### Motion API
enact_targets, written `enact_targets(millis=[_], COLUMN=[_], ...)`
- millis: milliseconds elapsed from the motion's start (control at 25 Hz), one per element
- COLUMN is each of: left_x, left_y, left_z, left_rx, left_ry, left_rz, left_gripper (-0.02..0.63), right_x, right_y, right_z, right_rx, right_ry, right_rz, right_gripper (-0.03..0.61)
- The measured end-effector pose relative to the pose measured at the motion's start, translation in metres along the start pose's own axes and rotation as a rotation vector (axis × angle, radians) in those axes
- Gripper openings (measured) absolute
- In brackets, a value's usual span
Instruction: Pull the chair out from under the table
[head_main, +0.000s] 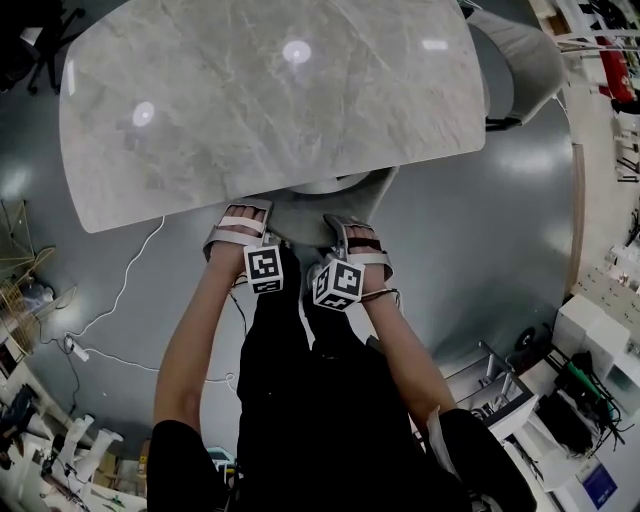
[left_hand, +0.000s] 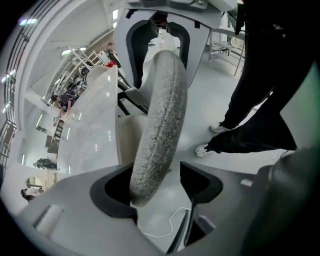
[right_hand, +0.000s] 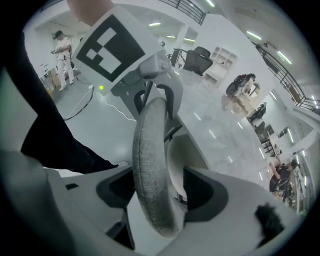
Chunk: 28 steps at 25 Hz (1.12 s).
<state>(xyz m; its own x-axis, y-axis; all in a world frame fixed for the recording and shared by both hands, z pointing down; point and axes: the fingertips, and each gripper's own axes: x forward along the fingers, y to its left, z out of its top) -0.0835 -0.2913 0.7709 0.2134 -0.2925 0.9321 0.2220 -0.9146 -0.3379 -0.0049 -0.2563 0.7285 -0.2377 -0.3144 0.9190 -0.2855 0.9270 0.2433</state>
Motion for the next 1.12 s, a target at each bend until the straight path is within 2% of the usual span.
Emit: enact_targets(millis=[160,280,440,600,680,800,1120], left_x=[0.004,0.008,0.015,0.019,0.019,0.02,0.018], left_y=[0.007,0.008,0.009,0.008,0.008,0.006,0.003], left_z=[-0.001,0.0,0.003,-0.001,-0.001,-0.002,-0.003], left_rx=[0.023,0.034,0.018,0.038,0.061,0.078,0.062], left_ry=[0.027,0.051,0.059,0.09,0.089,0.085,0.094], left_rz=[0.079,0.09,0.11,0.107,0.094,0.081,0.051], left_gripper=[0.214,0.209,0.207,0.197,0.182,0.166,0.149], right_x=[0.018,0.032,0.039,0.044,0.045,0.046,0.043], right_y=[0.004,0.008,0.009,0.01,0.012,0.014,0.021], right_z=[-0.009,-0.016,-0.018,-0.017,-0.019,-0.019,-0.015], right_rx=[0.005,-0.002,-0.047,-0.089,-0.124,-0.151,-0.201], right_ry=[0.051,0.077,0.075,0.073,0.086,0.088,0.062], right_rz=[0.028,0.042,0.019,-0.001,0.009,0.017,0.053], right_gripper=[0.267,0.267,0.267,0.257,0.199,0.181,0.13])
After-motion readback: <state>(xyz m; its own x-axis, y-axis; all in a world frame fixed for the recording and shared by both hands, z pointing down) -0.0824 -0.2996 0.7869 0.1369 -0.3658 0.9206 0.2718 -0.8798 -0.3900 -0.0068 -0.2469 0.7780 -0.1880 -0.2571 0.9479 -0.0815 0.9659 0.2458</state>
